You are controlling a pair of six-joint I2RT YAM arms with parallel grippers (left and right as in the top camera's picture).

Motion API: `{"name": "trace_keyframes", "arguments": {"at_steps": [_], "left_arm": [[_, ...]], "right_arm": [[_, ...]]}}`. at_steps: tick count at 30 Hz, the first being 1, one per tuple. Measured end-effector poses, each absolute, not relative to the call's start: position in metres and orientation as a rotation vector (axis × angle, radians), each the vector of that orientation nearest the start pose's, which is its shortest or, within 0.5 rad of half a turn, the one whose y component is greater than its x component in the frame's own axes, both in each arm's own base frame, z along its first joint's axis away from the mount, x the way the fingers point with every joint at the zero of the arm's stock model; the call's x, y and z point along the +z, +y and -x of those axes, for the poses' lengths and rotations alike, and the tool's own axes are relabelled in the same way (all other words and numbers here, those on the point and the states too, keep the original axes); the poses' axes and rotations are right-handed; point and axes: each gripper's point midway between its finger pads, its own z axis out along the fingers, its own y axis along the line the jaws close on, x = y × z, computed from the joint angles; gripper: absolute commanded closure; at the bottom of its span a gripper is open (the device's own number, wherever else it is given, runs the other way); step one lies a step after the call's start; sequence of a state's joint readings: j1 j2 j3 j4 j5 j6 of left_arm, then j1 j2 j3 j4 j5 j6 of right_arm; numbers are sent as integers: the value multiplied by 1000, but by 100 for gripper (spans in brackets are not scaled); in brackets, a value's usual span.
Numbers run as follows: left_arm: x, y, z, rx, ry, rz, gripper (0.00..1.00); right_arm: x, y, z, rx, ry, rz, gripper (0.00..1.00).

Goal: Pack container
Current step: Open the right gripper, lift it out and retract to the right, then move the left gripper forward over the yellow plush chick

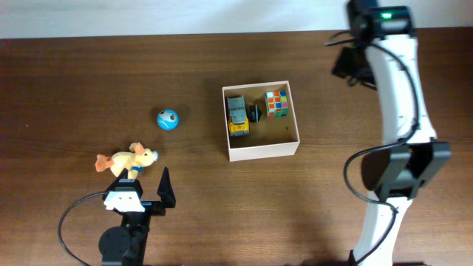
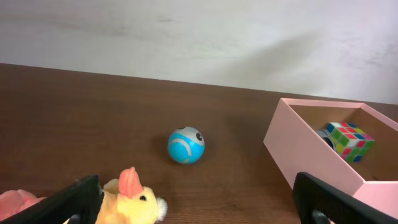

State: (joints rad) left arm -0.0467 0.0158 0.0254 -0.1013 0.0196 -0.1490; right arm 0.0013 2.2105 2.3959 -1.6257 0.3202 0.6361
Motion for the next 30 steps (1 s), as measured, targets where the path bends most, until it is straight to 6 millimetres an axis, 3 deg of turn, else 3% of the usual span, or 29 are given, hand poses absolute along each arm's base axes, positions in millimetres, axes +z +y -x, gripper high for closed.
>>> {"name": "trace_keyframes", "arguments": {"at_steps": [4, 10, 17, 26, 30], "left_arm": [[157, -15, -245, -165, 1664, 70, 1], [158, -15, -245, -165, 1663, 70, 1], [157, -15, -245, -165, 1664, 70, 1], [159, -16, -245, -171, 1658, 64, 1], [186, -23, -245, -207, 1548, 26, 1]], "right_arm": [[192, -86, -425, -364, 2714, -1129, 1], [190, -110, -411, -360, 2705, -1264, 1], [190, -122, -407, -353, 2683, -1322, 1], [190, -123, -407, -352, 2678, -1333, 1], [190, -123, -407, -351, 2677, -1334, 1]]}}
